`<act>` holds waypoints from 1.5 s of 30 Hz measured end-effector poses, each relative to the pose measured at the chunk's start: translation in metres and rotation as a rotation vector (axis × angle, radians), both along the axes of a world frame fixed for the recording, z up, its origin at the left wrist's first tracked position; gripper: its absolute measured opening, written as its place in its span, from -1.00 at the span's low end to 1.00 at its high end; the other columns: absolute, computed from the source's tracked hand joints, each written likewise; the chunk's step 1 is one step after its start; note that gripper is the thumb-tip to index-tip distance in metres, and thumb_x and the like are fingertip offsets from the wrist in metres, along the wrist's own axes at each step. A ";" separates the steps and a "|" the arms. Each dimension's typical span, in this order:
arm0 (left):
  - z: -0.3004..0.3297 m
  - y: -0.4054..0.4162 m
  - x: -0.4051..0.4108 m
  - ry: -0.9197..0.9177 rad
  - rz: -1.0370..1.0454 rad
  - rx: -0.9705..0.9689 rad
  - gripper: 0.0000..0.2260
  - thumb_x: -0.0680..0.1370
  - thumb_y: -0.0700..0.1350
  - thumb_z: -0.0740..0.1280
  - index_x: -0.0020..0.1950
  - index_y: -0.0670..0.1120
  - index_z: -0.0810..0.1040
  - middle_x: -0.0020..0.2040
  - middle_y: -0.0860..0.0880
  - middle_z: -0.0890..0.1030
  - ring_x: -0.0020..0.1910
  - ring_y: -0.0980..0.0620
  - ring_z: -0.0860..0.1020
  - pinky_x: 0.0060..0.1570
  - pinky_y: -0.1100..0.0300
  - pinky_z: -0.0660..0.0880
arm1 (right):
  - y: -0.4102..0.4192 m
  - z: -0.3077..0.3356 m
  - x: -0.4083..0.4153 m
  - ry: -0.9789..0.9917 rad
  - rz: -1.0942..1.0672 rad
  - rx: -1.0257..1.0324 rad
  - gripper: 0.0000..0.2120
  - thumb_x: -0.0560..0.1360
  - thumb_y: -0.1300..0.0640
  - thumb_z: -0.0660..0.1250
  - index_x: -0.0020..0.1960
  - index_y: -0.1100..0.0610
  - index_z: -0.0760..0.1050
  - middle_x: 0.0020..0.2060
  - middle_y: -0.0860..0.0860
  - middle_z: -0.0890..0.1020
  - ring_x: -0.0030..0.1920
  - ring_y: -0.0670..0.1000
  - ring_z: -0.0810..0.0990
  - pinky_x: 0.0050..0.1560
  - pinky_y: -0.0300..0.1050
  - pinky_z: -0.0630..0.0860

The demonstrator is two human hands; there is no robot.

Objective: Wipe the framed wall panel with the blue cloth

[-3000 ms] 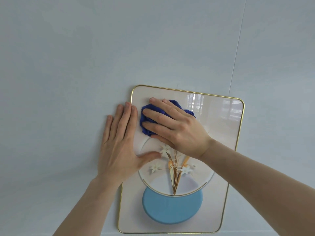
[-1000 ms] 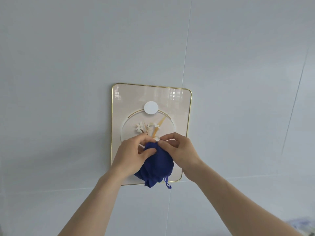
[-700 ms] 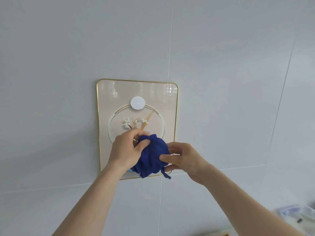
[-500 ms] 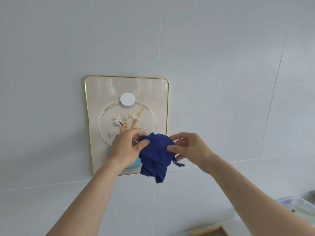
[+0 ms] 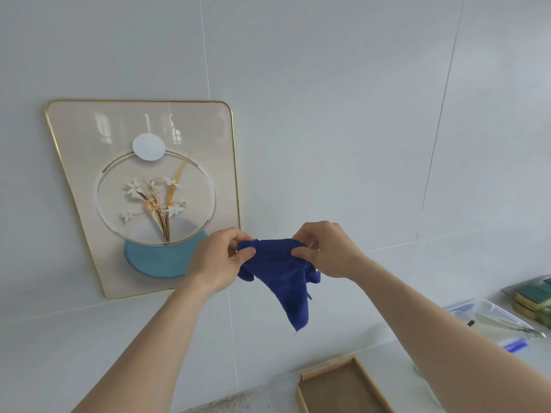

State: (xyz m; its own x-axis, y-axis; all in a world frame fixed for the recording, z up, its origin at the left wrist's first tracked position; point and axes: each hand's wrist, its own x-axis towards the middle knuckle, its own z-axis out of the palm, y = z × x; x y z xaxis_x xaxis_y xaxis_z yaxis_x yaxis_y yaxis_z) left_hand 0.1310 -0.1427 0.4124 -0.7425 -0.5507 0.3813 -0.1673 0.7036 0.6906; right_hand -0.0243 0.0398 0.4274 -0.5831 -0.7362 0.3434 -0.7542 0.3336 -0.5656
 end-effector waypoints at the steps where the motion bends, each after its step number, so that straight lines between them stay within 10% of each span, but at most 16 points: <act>1: -0.006 0.004 -0.007 -0.015 0.003 0.008 -0.92 0.55 -0.07 0.44 -0.07 0.13 0.64 -0.27 0.23 0.73 -0.30 0.26 0.67 -0.13 0.10 0.59 | 0.004 -0.005 -0.007 -0.008 -0.005 0.022 -0.86 0.53 0.15 0.45 -0.13 -0.08 0.59 -0.18 -0.09 0.73 -0.15 0.05 0.73 -0.16 -0.01 0.64; 33: -0.347 0.140 -0.152 -0.663 0.116 0.210 -0.75 0.60 -0.04 0.34 0.26 0.18 0.54 0.20 0.15 0.68 0.18 0.03 0.64 0.18 0.05 0.59 | 0.109 -0.362 -0.128 -0.250 -0.085 0.547 -0.72 0.65 0.11 0.30 0.35 -0.01 0.56 0.22 0.04 0.67 0.21 0.17 0.63 0.08 0.02 0.57; 38: -0.384 0.158 -0.139 -0.993 -0.143 0.046 -0.28 0.61 0.20 0.28 0.68 0.09 0.03 0.69 0.06 0.16 0.66 -0.04 0.17 0.59 -0.02 0.16 | 0.124 -0.409 -0.110 -0.138 0.133 0.884 -0.31 0.64 -0.17 0.30 0.66 -0.05 0.12 0.69 0.11 0.16 0.69 0.21 0.03 0.66 0.21 0.11; 45: -0.378 0.147 -0.120 -1.147 -0.186 -0.182 -0.21 0.58 0.41 0.06 0.68 0.15 -0.18 0.72 0.03 -0.18 0.70 -0.07 -0.19 0.62 -0.19 -0.27 | 0.131 -0.417 -0.105 -0.083 0.074 0.945 -0.03 0.47 -0.60 0.02 0.69 -0.14 -0.16 0.70 0.10 -0.26 0.64 0.24 -0.45 0.61 0.42 -0.37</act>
